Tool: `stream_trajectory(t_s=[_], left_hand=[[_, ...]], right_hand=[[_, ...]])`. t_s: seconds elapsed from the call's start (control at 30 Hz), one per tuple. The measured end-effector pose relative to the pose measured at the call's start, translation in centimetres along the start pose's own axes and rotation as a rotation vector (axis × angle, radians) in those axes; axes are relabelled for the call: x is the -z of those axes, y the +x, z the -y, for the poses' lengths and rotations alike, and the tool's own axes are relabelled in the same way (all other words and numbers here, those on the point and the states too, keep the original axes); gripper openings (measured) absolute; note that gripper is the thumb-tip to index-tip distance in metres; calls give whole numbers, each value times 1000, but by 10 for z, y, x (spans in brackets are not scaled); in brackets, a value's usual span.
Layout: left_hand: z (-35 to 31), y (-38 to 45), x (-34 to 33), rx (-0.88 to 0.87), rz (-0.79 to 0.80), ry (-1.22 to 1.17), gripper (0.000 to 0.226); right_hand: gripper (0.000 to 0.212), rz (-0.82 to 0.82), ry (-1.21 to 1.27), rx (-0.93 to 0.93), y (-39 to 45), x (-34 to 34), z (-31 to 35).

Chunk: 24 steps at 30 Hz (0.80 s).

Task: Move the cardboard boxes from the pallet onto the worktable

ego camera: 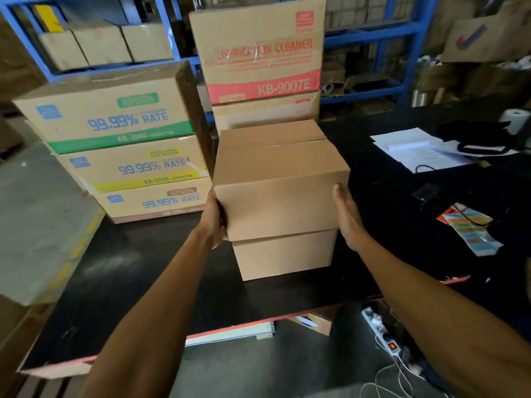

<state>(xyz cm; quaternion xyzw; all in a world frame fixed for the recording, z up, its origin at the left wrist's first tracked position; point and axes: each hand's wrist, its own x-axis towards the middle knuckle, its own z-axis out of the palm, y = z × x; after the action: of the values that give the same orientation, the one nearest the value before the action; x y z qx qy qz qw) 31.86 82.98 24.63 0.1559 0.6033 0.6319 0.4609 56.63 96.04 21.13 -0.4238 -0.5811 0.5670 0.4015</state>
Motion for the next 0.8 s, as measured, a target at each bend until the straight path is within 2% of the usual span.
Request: stream_trajectory(t_s=[0.23, 0.5, 0.57, 0.67, 0.8], left_hand=[[5, -3, 3, 39, -16, 65, 49], [10, -7, 1, 22, 4, 117, 52], [12, -8, 2, 14, 15, 120, 54], [18, -10, 4, 14, 18, 119, 62], [29, -15, 16, 44, 18, 145, 84]], right_hand=[[57, -18, 9, 4, 1, 0, -7], [82, -33, -27, -38, -2, 5, -15], [77, -20, -45, -60, -4, 5, -15], [66, -35, -95, -119, -12, 1, -19], [71, -86, -234, -219, -25, -8, -33]])
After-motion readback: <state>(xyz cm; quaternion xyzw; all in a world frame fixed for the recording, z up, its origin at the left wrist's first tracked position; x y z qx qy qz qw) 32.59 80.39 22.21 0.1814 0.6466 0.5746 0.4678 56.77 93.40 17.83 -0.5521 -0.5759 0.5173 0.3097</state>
